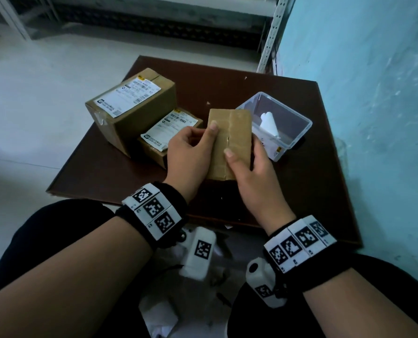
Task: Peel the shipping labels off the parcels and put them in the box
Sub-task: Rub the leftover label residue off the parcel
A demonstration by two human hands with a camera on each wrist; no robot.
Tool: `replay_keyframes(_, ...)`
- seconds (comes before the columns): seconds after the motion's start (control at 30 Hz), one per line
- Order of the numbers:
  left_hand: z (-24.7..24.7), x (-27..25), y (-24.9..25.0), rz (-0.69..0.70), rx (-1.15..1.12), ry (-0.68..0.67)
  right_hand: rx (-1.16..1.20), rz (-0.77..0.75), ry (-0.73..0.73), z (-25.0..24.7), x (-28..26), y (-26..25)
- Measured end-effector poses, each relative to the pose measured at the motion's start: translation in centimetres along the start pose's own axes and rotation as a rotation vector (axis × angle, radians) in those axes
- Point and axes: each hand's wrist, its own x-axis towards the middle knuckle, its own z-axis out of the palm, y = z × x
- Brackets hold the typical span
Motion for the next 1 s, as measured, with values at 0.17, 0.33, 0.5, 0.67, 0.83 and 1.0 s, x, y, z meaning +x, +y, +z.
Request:
replay_keyframes(0.17,-0.4,-0.2,0.0,0.147,0.222,-0.122,-0.126,0.012,-0.026,-0.6,0.5,0.6)
replay_keyframes(0.33,-1.5,-0.2,-1.9,0.16,0.402,-0.2,-0.262,0.053,0.024,-0.9,0.5,1.1)
replay_keyframes(0.5,-2.1,-0.2,-2.4,0.217,0.444,-0.216,-0.332,0.129,0.097,-0.6,1.1,2.7)
replay_keyframes(0.67,-1.4,-0.5,-2.3,0.238,0.497,-0.286,-0.38,0.115,0.115,-0.7,1.4,3.5)
replay_keyframes(0.83,-0.9,-0.9,-2.3,0.171,0.587,-0.372,-0.551,0.114,0.122,-0.3,1.2,3.4)
replay_keyframes(1.0,-0.9,-1.3,-2.1,0.196,0.63,-0.373,-0.545,0.172,0.173,-0.6,1.3,2.2)
